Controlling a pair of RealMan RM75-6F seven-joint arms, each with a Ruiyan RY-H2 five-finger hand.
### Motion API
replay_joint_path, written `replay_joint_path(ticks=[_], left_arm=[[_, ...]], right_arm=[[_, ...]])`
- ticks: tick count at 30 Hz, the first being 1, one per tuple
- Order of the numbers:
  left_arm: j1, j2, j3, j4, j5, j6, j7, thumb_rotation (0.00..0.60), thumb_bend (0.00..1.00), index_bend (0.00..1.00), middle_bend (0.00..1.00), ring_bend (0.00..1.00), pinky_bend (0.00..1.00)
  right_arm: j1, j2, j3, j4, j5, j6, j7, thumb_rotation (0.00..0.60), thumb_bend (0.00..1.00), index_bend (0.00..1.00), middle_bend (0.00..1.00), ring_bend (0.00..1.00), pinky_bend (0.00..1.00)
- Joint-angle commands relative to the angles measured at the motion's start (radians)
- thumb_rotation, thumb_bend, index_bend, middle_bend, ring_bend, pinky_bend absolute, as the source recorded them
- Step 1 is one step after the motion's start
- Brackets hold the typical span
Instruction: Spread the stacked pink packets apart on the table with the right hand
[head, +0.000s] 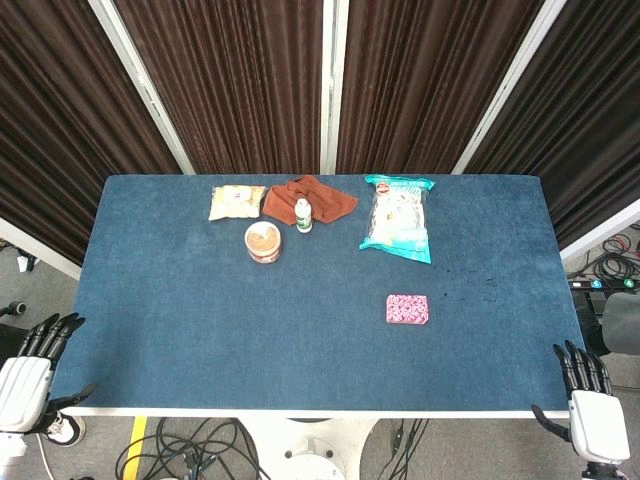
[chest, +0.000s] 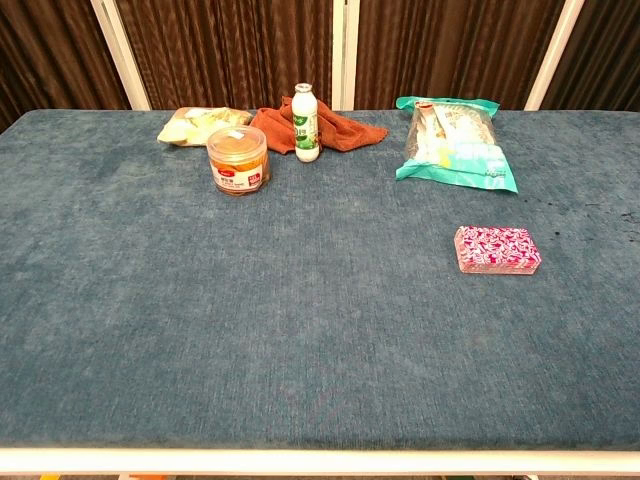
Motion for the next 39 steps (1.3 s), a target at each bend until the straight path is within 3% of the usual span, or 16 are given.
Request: replay_joint_path(ticks=[1,16,23,27,29,33,34,39], left_arm=[[0.0,0.0,-0.001,0.0,0.0,0.0,0.0,0.6,0.13,0.11,0.08,0.0,0.11],[-0.005,0.012,-0.002,-0.017,0.005,0.0,0.0,0.6,0.13,0.11,0.08,0.0,0.11],[0.003,0.002,0.004,0.003,0.002,0.003,-0.01,0.6,0.13,0.11,0.08,0.0,0.11],[0.001,-0.008,0.005,0.014,0.003,-0.003,-0.01,0.6,0.13,0.11,0.08,0.0,0.11],[0.002,-0.009,0.005,0.02,-0.002,-0.005,-0.014,0.6,0.13,0.11,0.08,0.0,0.11],[0.005,-0.01,0.005,0.035,-0.019,-0.011,-0.037,0.6,0.13,0.11,0.08,0.0,0.11],[0.007,-0.011,0.006,0.039,-0.02,-0.011,-0.042,0.6,0.13,0.11,0.08,0.0,0.11],[0.012,-0.016,0.008,0.061,-0.026,-0.009,-0.064,0.6,0.13,0.11,0.08,0.0,0.11]], right_arm=[[0.0,0.0,0.001,0.001,0.001,0.0,0.001,0.6,0.09,0.0,0.0,0.0,0.0],[0.04,0.041,0.027,-0.064,0.034,-0.064,-0.045,0.6,0.09,0.0,0.0,0.0,0.0],[0.13,0.112,0.076,-0.192,0.037,-0.149,-0.151,0.6,0.09,0.0,0.0,0.0,0.0],[0.211,0.152,0.126,-0.277,0.113,-0.269,-0.22,0.6,0.1,0.0,0.0,0.0,0.0],[0.255,0.163,0.148,-0.311,0.147,-0.326,-0.263,0.6,0.1,0.0,0.0,0.08,0.11],[0.335,0.151,0.187,-0.361,0.221,-0.418,-0.342,0.6,0.11,0.0,0.06,0.56,0.71],[0.352,0.148,0.193,-0.374,0.239,-0.439,-0.361,0.6,0.11,0.0,0.09,0.64,0.79],[0.442,0.114,0.218,-0.401,0.332,-0.512,-0.521,0.6,0.11,0.01,0.11,0.71,0.83]])
